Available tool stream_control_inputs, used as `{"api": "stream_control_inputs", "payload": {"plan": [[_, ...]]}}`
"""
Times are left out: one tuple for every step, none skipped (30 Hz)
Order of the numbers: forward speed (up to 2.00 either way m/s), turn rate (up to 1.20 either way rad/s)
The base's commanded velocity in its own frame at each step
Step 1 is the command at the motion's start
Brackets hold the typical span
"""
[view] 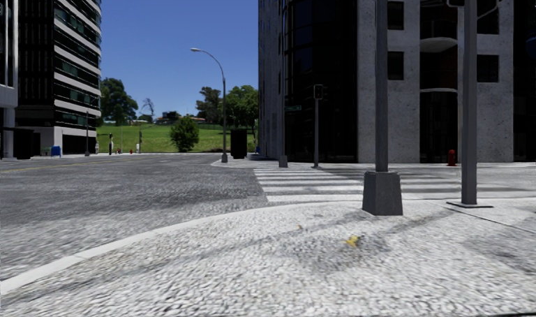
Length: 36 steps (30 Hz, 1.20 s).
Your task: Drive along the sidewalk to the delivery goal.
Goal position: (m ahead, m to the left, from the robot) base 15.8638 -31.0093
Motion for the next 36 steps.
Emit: {"api": "stream_control_inputs", "payload": {"plan": [[2.00, -0.23], [2.00, -0.23], [2.00, -0.23], [2.00, -0.23], [2.00, -0.23], [2.00, -0.23], [2.00, -0.23], [2.00, -0.23], [2.00, -0.23], [2.00, -0.23], [2.00, -0.23], [2.00, -0.23], [2.00, -0.23], [2.00, -0.23], [2.00, -0.24], [2.00, -0.24], [2.00, -0.25], [2.00, -0.25], [2.00, -0.29], [2.00, -0.32], [2.00, -0.32], [2.00, -0.33], [2.00, -0.34], [2.00, -0.34], [2.00, -0.35], [2.00, -0.35], [2.00, -0.36], [2.00, -0.37], [2.00, -0.40], [2.00, -0.40], [2.00, -0.45], [2.00, -0.46], [2.00, -0.47], [2.00, -0.47], [2.00, -0.47], [2.00, -0.47]]}}
